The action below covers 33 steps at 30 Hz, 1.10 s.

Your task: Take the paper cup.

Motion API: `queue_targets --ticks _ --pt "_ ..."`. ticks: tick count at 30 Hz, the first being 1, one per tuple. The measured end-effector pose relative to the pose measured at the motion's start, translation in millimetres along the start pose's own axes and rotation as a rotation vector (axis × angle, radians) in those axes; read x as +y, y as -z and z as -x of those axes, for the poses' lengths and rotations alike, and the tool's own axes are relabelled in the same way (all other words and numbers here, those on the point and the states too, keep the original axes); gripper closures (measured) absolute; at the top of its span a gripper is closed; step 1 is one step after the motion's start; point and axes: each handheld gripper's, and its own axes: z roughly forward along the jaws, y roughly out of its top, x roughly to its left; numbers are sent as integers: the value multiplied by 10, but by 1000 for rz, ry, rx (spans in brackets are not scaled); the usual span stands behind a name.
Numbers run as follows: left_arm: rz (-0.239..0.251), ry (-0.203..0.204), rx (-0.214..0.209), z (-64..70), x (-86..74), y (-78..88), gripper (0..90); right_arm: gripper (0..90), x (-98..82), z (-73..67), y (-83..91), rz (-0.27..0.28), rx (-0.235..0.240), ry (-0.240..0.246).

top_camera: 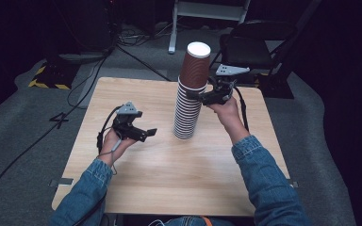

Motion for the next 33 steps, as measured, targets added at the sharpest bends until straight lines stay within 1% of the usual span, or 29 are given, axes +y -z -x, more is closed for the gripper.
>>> queue_targets --ticks 1,2,3,4,5,6,8,12,13,14,15,16,17,19,22,24,25,26,28,30,32,33 --pt "10 -21 -7 7 101 18 0 26 0 -1 0 0 0 0" --pt "26 -32 -12 32 222 38 0 25 0 0 0 0 0 0" --pt "26 -32 -12 32 222 38 0 25 0 0 0 0 0 0" --pt "48 -62 -28 45 383 67 0 25 -1 -1 1 0 0 0" --pt "65 -70 -49 44 485 84 0 25 -2 0 1 1 0 0" --pt "65 -70 -49 44 485 84 0 25 -4 0 0 2 0 0" --pt "79 -73 -75 22 646 101 0 25 -4 -1 -1 2 -1 1" --pt "101 -88 -109 18 894 104 0 25 -3 2 0 1 1 0" --pt "114 -113 -125 41 1044 96 0 25 1 2 -2 -1 0 0" --pt "114 -113 -125 41 1044 96 0 25 1 2 -2 -1 0 0" --pt "126 -131 -136 84 1173 81 0 25 4 5 -4 -3 1 -1" --pt "130 -144 -139 110 1245 70 0 25 5 5 -4 -3 1 -1" --pt "130 -144 -139 110 1245 70 0 25 5 5 -4 -3 1 -1" --pt "144 -156 -158 161 1384 36 0 25 7 6 -6 -4 1 0" --pt "166 -168 -175 192 1510 -41 0 25 7 2 -1 -6 2 1" --pt "180 -158 -191 192 1561 -116 0 25 9 0 3 -10 2 0" --pt "188 -154 -202 190 1602 -184 0 25 11 -1 4 -13 0 0" --pt "188 -154 -202 190 1602 -184 0 25 11 -1 4 -13 0 0" --pt "185 -155 -209 195 1640 -247 0 25 12 -2 3 -14 0 0" --pt "173 -159 -205 202 1671 -306 0 25 16 -2 3 -17 -2 1" --pt "149 -154 -197 217 1696 -365 0 25 20 -3 3 -21 -2 1" --pt "151 -155 -190 232 1704 -387 0 25 20 -2 4 -22 -1 1"
